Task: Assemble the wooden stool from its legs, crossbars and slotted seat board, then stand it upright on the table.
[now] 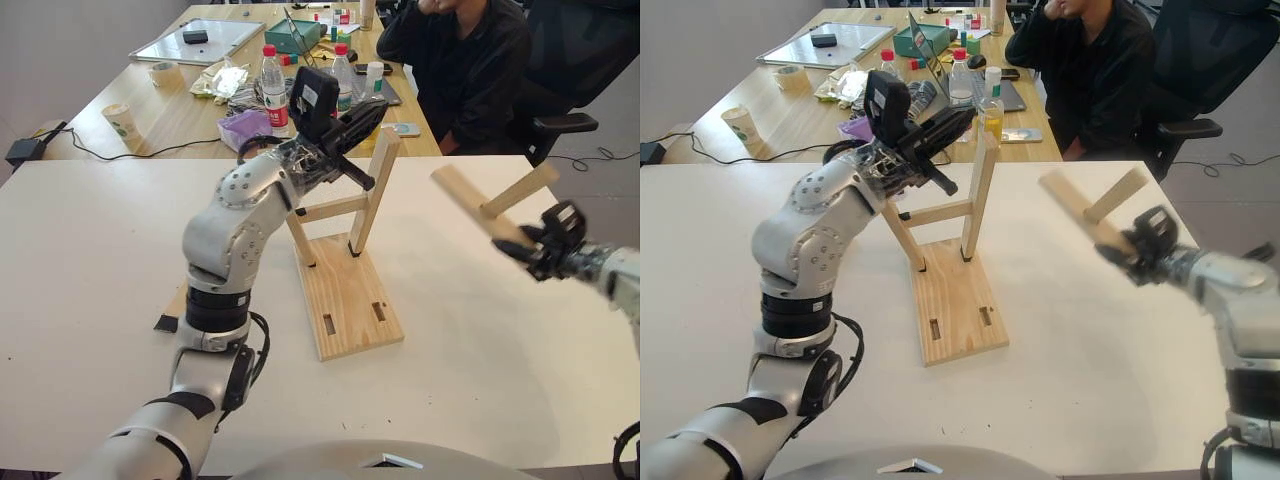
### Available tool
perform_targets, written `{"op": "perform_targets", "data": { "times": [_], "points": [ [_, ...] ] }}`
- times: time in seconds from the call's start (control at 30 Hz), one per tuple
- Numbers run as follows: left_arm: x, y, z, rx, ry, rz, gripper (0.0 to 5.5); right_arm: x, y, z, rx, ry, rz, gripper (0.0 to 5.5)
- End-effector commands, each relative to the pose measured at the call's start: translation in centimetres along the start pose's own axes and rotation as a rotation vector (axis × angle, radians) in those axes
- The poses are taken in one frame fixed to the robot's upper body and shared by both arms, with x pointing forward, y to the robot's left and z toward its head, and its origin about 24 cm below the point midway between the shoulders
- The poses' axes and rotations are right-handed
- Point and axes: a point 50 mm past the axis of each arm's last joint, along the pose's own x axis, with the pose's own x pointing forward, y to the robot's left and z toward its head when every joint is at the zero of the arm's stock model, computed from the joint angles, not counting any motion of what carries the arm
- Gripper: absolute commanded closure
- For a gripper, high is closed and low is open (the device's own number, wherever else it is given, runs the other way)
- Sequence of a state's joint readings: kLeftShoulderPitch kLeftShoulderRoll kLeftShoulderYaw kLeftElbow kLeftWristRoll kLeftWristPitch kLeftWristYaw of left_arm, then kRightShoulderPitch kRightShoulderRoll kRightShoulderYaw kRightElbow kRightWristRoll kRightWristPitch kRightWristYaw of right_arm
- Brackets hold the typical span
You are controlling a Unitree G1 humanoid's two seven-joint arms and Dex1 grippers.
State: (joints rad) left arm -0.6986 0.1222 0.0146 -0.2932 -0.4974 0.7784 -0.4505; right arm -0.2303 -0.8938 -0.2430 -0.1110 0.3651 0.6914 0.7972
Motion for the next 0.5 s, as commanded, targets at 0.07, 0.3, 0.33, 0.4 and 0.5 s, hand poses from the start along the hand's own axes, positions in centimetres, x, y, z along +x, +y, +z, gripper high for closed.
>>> {"op": "perform_targets", "data": {
  "times": [0.07, 0.3, 0.33, 0.4, 0.5],
  "points": [
    [-1.3, 0.0, -0.7, -0.184, -0.021, -0.050, 5.11, -1.8, 0.0, 8.3, -0.094, -0.194, 0.153, 3.47],
    [-2.5, -0.5, -1.5, -0.373, -0.121, -0.099, 4.17, -3.6, 1.1, 14.7, -0.025, -0.369, 0.398, 3.47],
    [-2.5, -0.5, -1.5, -0.407, -0.150, -0.106, 3.93, -3.6, 1.5, 15.0, -0.018, -0.371, 0.428, 3.47],
    [-2.7, -0.6, -1.6, -0.465, -0.213, -0.123, 3.58, -3.4, 2.3, 15.4, -0.014, -0.364, 0.493, 3.47],
    [-2.5, -1.4, -1.9, -0.478, -0.264, -0.160, 3.08, -2.9, 3.2, 15.8, -0.017, -0.328, 0.552, 3.47]
  ]
}}
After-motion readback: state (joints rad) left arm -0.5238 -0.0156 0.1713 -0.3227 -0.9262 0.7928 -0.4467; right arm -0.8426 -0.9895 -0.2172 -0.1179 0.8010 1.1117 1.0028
